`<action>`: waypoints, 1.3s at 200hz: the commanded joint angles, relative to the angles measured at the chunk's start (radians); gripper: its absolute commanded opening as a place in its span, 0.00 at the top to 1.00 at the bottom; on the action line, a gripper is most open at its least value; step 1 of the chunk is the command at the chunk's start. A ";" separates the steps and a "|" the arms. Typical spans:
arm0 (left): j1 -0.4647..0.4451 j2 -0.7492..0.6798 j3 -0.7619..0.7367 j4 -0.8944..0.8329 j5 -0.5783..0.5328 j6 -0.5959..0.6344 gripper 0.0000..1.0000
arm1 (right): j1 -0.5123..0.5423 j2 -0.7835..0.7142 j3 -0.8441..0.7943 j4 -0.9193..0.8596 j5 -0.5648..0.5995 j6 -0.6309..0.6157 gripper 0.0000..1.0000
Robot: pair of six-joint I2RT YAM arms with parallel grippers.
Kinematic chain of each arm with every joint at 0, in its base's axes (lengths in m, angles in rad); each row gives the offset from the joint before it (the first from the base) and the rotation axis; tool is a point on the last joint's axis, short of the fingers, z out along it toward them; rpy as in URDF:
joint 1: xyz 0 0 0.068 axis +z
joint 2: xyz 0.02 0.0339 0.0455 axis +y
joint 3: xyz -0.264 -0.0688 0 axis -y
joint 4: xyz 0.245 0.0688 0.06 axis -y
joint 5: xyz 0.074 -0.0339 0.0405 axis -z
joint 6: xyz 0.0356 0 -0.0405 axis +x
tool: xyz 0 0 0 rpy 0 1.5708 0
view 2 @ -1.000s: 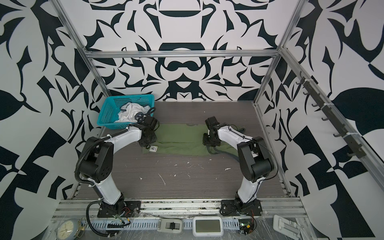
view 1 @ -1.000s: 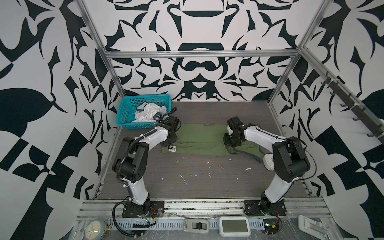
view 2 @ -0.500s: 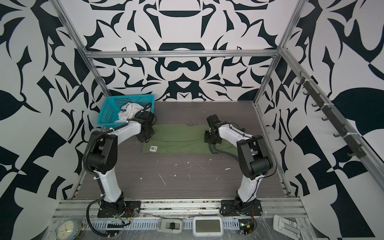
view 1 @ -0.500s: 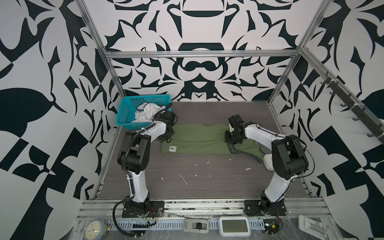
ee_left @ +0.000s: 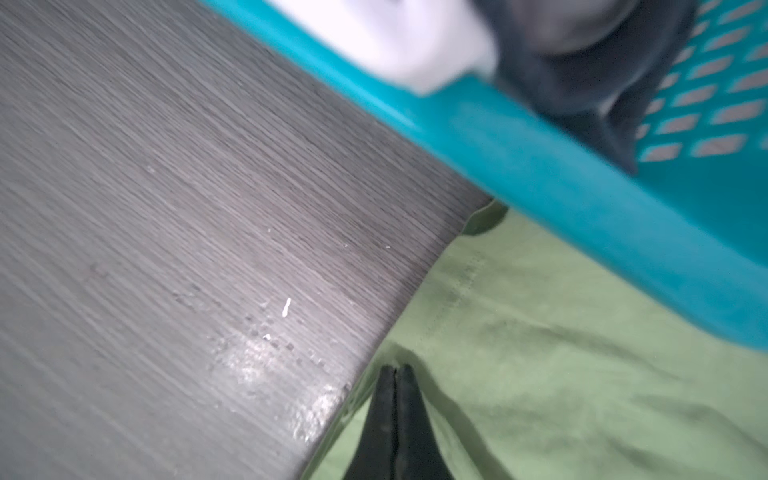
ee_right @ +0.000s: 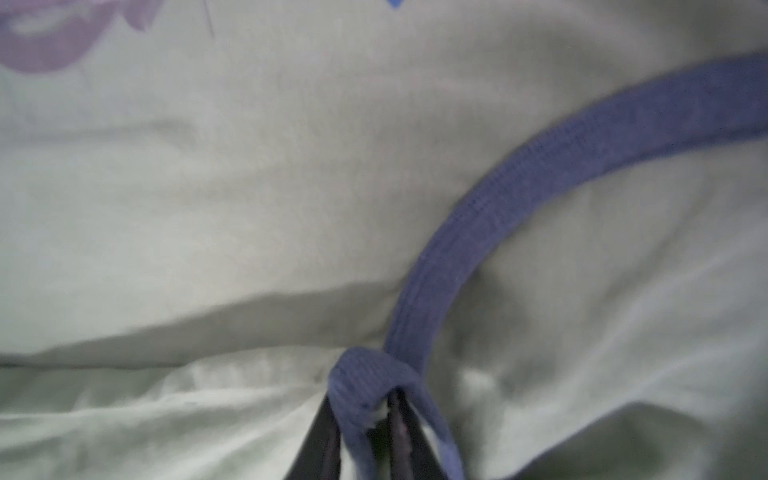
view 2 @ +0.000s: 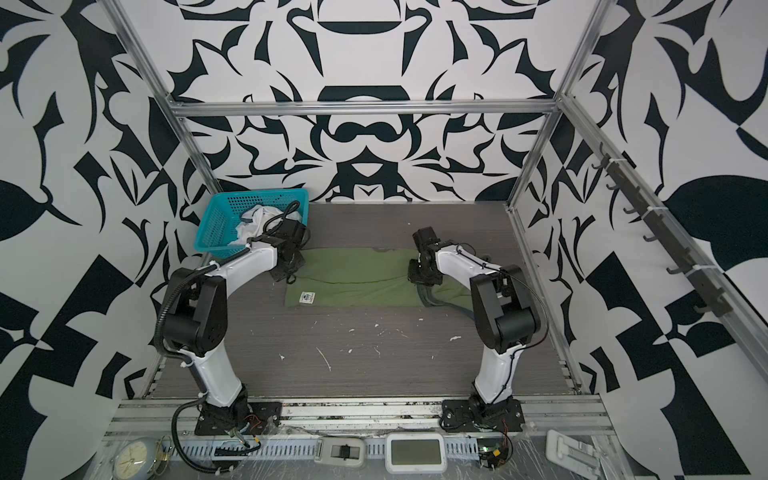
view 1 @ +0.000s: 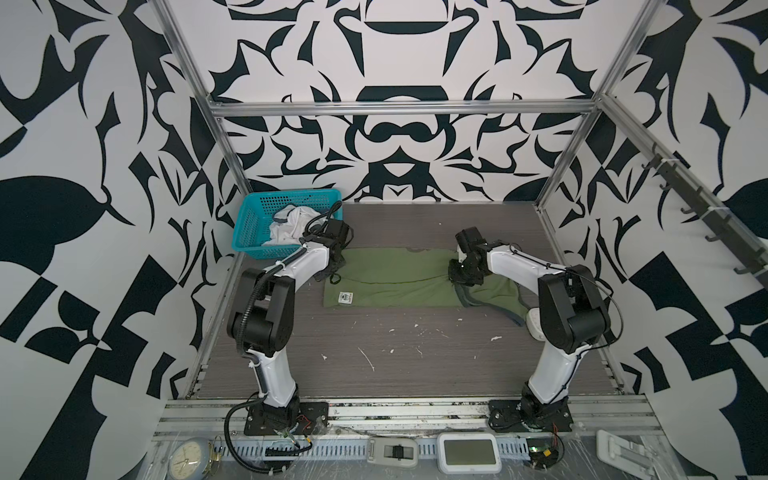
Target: Fold and stack the tank tops
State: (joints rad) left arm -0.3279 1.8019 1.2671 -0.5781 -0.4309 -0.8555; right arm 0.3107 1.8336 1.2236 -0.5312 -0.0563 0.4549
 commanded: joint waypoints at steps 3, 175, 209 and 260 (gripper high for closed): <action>-0.052 -0.078 -0.059 -0.012 0.039 0.011 0.77 | -0.018 -0.077 0.006 -0.035 0.037 -0.003 0.54; 0.000 0.012 -0.316 0.197 0.201 0.013 0.51 | -0.065 -0.473 -0.345 -0.061 -0.010 0.028 0.48; 0.000 -0.074 -0.415 0.186 0.186 -0.018 0.51 | -0.064 -0.465 -0.333 -0.107 0.005 0.041 0.51; 0.004 -0.271 -0.589 0.177 0.143 -0.086 0.48 | 0.076 -0.525 -0.429 -0.211 0.183 0.187 0.51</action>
State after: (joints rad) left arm -0.3313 1.5608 0.7631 -0.2604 -0.2699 -0.8833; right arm 0.3157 1.3502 0.8387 -0.6552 0.0162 0.5423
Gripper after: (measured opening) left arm 0.519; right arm 0.483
